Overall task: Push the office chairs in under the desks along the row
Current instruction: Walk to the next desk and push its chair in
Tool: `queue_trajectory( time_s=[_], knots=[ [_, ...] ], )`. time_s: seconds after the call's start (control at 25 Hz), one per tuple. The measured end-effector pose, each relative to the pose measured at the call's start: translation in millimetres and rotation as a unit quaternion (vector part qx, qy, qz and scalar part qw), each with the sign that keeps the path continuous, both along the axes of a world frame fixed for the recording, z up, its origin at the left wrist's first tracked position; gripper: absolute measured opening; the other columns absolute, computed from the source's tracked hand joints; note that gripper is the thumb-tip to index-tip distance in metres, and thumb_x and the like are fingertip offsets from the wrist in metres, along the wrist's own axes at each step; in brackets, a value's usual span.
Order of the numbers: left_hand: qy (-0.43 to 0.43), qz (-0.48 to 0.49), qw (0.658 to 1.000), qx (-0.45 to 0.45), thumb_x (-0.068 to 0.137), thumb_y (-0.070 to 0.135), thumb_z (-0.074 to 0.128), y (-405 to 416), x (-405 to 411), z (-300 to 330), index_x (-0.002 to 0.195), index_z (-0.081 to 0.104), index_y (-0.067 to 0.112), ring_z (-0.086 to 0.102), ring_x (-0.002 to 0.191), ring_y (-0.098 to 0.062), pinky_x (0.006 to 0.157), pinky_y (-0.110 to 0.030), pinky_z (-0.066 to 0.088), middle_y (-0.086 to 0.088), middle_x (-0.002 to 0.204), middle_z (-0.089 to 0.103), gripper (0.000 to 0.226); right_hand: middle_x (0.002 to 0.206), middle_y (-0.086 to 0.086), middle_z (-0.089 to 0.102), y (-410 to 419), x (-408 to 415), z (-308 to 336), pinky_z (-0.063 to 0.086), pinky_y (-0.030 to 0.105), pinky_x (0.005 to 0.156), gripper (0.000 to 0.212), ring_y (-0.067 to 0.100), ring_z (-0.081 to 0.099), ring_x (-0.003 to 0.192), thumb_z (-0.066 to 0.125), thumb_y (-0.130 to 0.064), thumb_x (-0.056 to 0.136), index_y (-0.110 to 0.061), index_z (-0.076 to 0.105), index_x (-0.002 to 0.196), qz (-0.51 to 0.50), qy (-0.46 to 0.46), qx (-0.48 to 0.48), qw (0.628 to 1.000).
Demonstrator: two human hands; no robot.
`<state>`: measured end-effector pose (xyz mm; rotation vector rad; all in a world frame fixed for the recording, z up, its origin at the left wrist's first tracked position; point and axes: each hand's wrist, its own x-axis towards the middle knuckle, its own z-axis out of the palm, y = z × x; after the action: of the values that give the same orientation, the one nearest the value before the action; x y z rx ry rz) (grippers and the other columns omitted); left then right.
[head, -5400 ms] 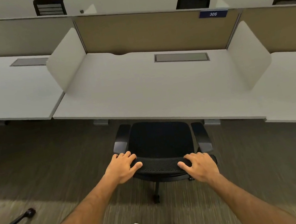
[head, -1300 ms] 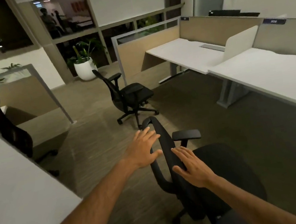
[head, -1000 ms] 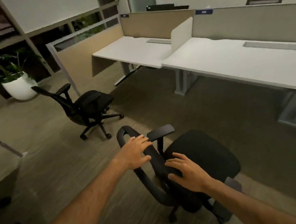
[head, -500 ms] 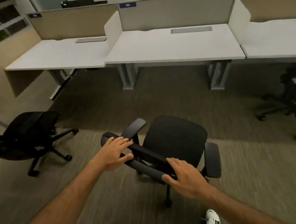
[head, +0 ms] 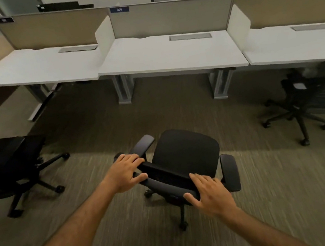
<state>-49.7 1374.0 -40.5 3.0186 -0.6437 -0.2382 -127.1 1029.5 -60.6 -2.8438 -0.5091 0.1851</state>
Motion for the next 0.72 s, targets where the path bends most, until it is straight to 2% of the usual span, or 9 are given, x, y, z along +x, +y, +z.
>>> queue_trajectory(
  time_s=[0.2, 0.44, 0.72],
  knots=[
    [-0.037, -0.025, 0.999, -0.012, 0.095, 0.081, 0.020, -6.1, 21.7, -8.3, 0.141, 0.053, 0.028, 0.051, 0.125, -0.016, 0.109, -0.041, 0.036, 0.005, 0.135, 0.060, 0.077, 0.152, -0.003, 0.049, -8.7, 20.4, 4.6, 0.040, 0.042, 0.110, 0.091, 0.016, 0.046, 0.137, 0.013, -0.085, 0.089, -0.025, 0.037, 0.153, 0.000, -0.003, -0.001, 1.000],
    [-0.054, -0.028, 0.997, -0.043, 0.095, 0.080, 0.023, -16.5, 55.9, -12.7, 0.138, 0.056, 0.028, 0.054, 0.125, -0.013, 0.111, -0.042, 0.034, 0.007, 0.133, 0.063, 0.075, 0.149, -0.006, 0.053, -23.5, 61.9, 4.7, 0.041, 0.040, 0.107, 0.083, 0.014, 0.049, 0.134, 0.025, -0.082, 0.091, -0.027, 0.040, 0.151, -0.001, -0.016, -0.004, 1.000],
    [-0.068, 0.003, 0.997, -0.034, 0.095, 0.080, 0.021, -24.5, 118.5, -17.2, 0.139, 0.057, 0.028, 0.055, 0.123, -0.014, 0.108, -0.043, 0.035, 0.007, 0.132, 0.063, 0.077, 0.142, -0.004, 0.058, -35.2, 147.7, 6.8, 0.045, 0.038, 0.100, 0.089, 0.015, 0.057, 0.125, 0.020, -0.085, 0.088, -0.024, 0.046, 0.148, 0.005, -0.030, -0.003, 1.000]
  ],
)
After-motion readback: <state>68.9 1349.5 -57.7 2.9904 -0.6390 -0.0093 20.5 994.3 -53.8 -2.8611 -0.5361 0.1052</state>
